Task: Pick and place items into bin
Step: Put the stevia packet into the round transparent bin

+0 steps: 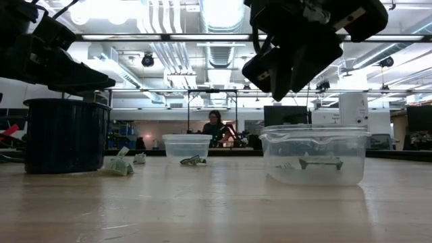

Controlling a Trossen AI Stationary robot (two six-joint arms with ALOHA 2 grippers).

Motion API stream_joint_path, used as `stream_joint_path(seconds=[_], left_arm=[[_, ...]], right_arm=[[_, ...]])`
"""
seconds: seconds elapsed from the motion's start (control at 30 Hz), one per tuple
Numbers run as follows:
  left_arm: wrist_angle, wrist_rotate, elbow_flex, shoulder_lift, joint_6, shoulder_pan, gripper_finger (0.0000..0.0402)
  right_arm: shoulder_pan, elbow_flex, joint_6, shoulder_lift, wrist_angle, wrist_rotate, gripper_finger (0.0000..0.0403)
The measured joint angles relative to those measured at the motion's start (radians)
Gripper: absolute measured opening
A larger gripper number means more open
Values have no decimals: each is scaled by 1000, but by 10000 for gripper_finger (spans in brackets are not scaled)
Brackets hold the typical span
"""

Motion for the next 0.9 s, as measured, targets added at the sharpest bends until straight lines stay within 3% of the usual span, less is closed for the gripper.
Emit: stream_joint_path(seconds=[0.4, 0.9], left_arm=[[0, 0, 0, 0, 0, 0, 162], [0, 0, 0, 1, -1, 0, 162]], right_arm=[[-1, 0, -14, -1, 22, 3, 159], [-1, 14, 39, -2, 45, 5, 140]])
